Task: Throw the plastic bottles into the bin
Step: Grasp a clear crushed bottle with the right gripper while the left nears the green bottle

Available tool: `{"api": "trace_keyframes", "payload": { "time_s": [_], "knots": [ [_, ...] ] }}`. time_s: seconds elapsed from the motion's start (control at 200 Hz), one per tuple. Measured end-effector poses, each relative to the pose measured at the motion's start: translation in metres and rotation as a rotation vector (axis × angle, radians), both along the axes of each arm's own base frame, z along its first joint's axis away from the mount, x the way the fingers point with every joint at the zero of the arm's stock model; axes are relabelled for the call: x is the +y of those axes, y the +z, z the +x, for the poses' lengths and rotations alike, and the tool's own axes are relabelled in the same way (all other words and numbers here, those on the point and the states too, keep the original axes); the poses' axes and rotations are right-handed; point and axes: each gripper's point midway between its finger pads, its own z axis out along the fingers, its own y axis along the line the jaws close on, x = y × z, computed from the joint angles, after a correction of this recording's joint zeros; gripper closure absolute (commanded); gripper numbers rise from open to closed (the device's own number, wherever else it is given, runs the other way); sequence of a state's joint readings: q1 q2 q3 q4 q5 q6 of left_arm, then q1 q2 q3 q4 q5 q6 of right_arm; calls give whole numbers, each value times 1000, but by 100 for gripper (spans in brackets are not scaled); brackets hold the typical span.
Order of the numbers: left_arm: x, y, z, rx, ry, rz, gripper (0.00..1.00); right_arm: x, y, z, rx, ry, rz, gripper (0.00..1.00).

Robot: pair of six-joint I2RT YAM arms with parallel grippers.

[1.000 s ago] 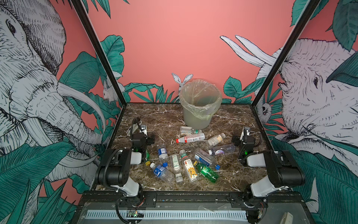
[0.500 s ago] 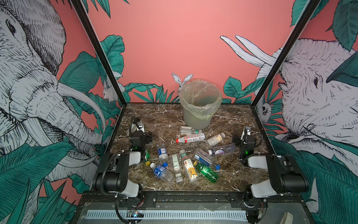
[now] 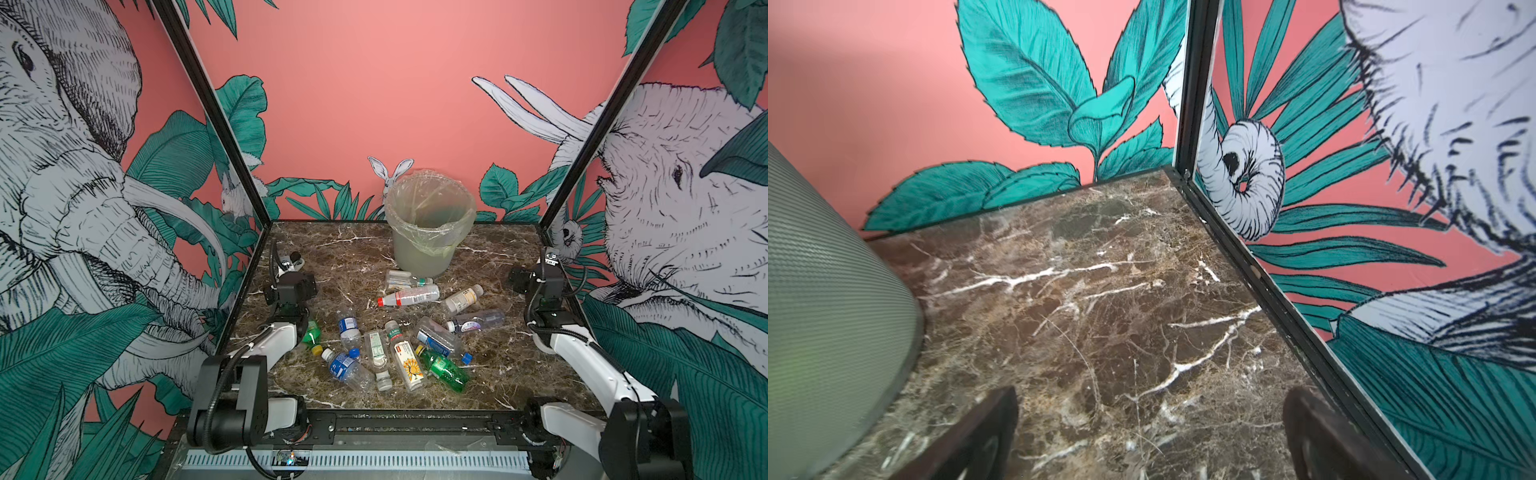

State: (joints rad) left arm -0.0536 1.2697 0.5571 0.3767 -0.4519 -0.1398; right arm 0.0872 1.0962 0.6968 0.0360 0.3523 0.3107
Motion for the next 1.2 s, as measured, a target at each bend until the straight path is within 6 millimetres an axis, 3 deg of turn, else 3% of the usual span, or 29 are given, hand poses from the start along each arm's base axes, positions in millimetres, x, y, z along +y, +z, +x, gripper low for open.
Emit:
{"api": "trace_keyframes", "payload": {
  "time_s": [0.12,0.24,0.51,0.74,0.895,1.04,1.195],
  "knots": [
    [1,21,-3,-5,48,-96,1,14,-11,-13,96,19,89,1],
    [-5,29,-15,13,63,-205,1,25,-23,-29,198,-1,173,1],
    [-25,12,-56,126,58,-400,0,34,-50,-70,371,-92,345,1],
    [-46,-7,-73,285,5,-489,0,50,-64,-91,437,-121,462,1],
    [-61,-17,-84,365,-47,-543,0,64,-85,-106,484,-145,533,1],
    [-72,-21,-90,395,-91,-584,0,76,-100,-114,513,-166,593,1],
    [-76,-23,-96,419,-126,-577,1,88,-103,-112,488,-190,658,5]
  ]
}}
